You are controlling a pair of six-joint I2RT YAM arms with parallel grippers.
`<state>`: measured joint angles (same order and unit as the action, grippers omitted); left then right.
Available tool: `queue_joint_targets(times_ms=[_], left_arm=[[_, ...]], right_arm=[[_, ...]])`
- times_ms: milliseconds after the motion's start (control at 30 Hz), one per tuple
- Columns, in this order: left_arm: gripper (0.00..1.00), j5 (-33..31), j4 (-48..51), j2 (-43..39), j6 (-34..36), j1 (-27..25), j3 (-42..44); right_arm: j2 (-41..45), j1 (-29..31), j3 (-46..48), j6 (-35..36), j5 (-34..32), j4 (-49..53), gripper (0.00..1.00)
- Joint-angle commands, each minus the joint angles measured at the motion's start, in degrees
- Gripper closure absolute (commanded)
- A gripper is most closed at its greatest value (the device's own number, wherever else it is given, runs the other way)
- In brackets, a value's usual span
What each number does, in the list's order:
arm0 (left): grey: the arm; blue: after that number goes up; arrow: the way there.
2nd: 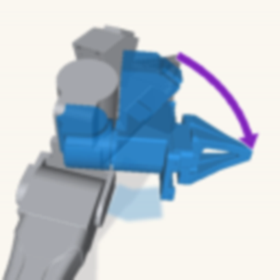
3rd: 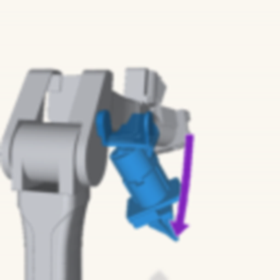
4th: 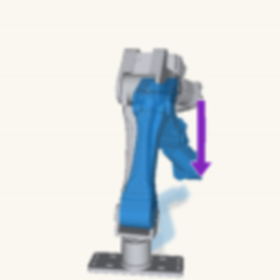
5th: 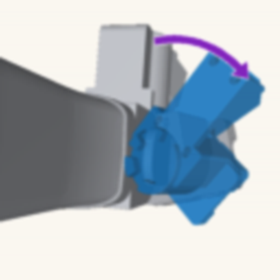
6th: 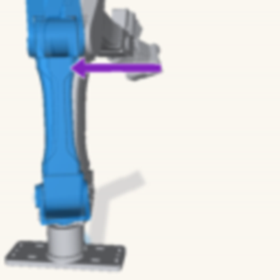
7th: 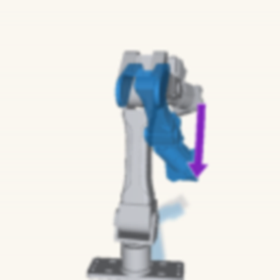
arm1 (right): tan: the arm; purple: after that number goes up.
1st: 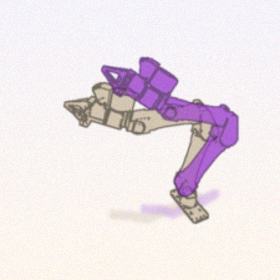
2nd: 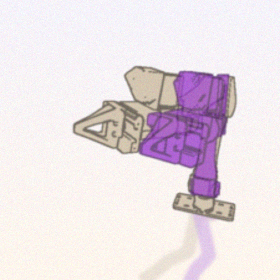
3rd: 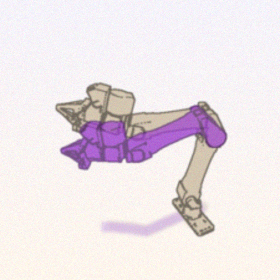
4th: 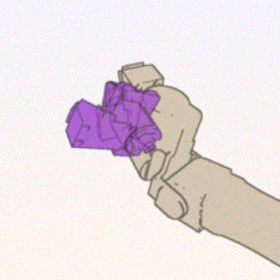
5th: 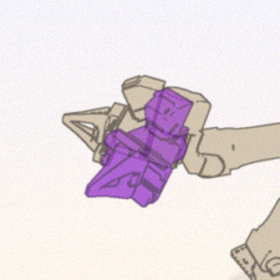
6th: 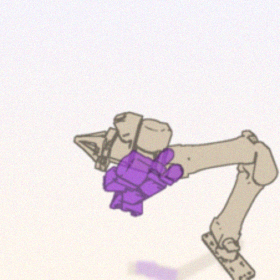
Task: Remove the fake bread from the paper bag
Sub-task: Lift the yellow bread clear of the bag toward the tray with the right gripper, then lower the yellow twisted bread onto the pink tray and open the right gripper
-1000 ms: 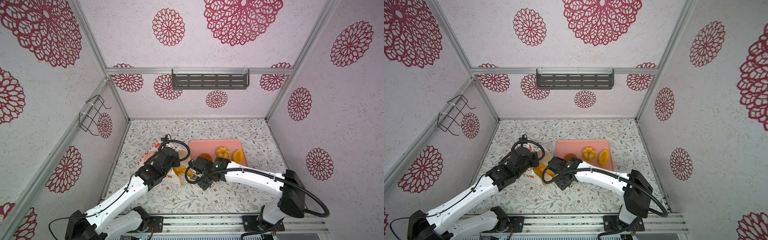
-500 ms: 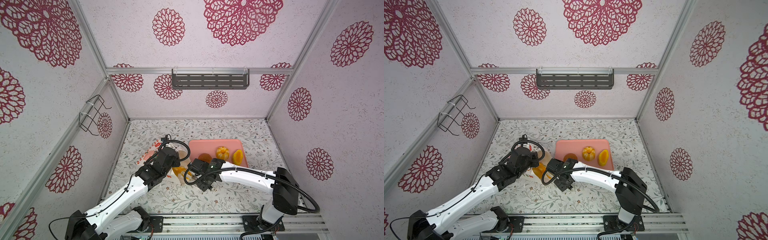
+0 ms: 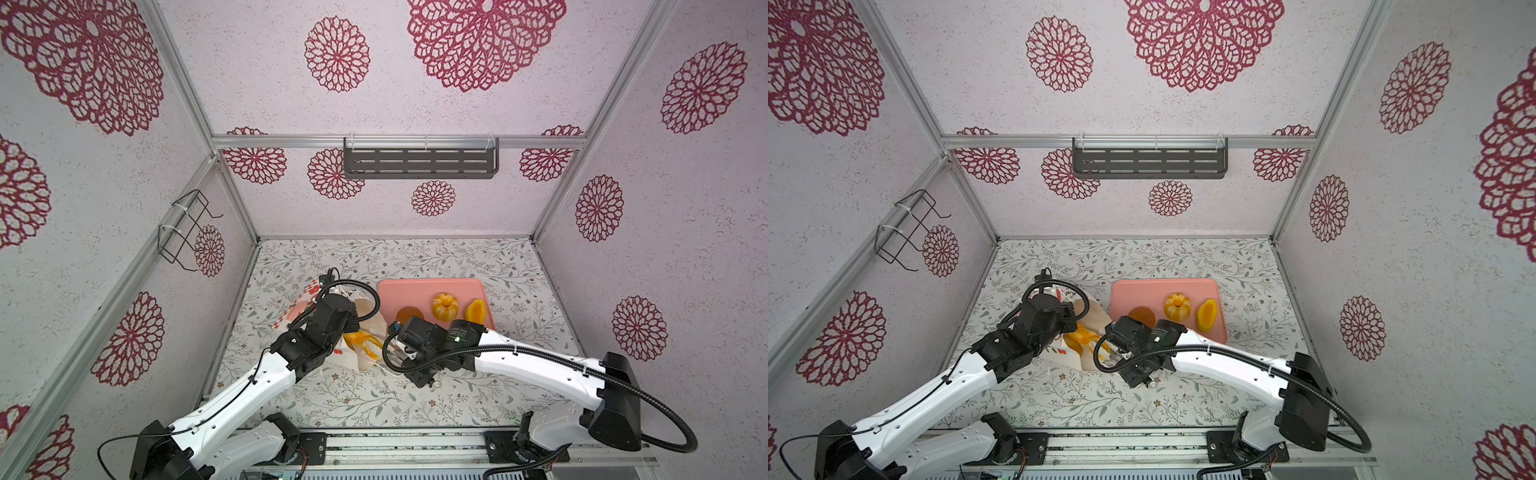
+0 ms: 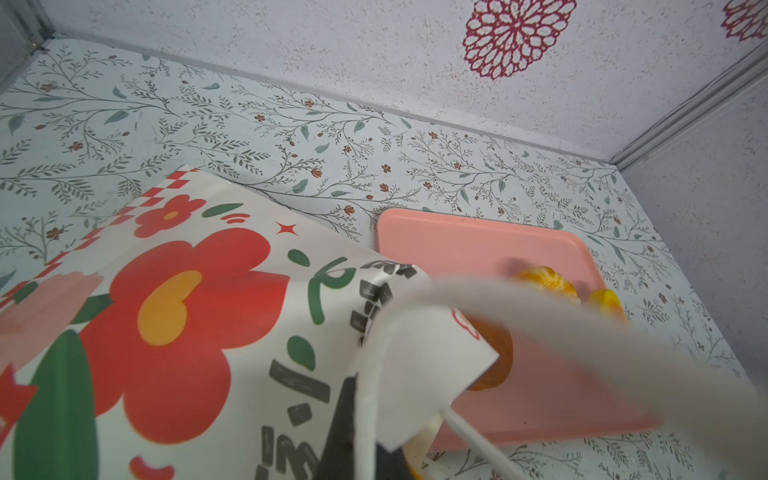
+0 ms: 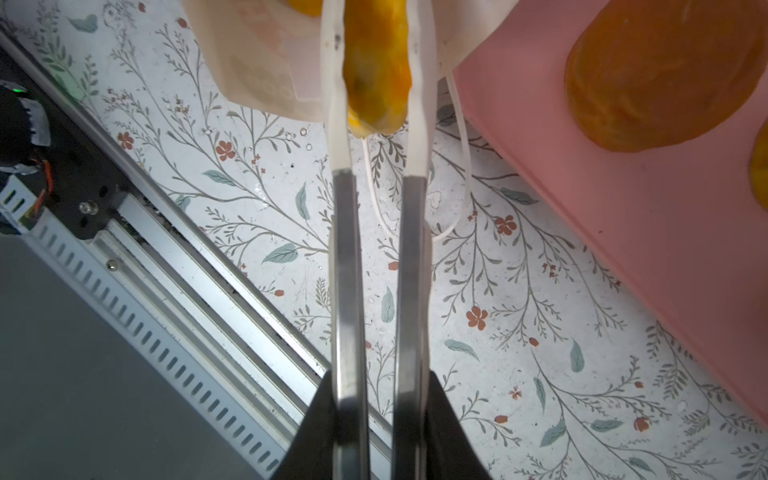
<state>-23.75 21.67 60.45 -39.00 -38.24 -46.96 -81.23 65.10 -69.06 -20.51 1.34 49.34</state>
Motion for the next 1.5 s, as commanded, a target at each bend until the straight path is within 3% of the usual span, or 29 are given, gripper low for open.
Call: queue_joint_targets(times_ms=[0,267,433,733,867,1133,1467], left_arm=[[1.00,-3.86,0.26,0.70,-4.07,-0.26,-2.11],[1.00,-8.69,7.36,3.13,-11.74,2.35,-5.54],[1.00,-8.63,8.49,3.56,-11.91,4.79,-6.30],[1.00,-7.49,8.36,3.35,-10.86,7.30,-5.07],[1.00,-5.96,8.54,0.98,-8.05,7.35,-4.59],[1.00,-0.38,12.47,-10.91,-2.28,7.47,-2.09],[1.00,1.01,22.19,-20.33,-1.08,7.47,-2.10]], right_arm=[[4.15,0.38,1.85,-3.77,2.64,-1.17,1.00],[14.12,0.25,7.66,-10.23,4.36,-1.87,1.00],[21.24,-0.73,11.55,-14.49,3.10,-1.88,1.00],[34.91,-6.07,17.79,-24.89,3.36,-13.00,1.00],[33.58,-9.03,18.70,-30.71,1.97,-19.45,1.00],[25.47,-9.11,22.72,-42.34,-2.29,-34.27,1.00],[14.64,-6.87,25.04,-46.34,-0.71,-46.72,1.00]])
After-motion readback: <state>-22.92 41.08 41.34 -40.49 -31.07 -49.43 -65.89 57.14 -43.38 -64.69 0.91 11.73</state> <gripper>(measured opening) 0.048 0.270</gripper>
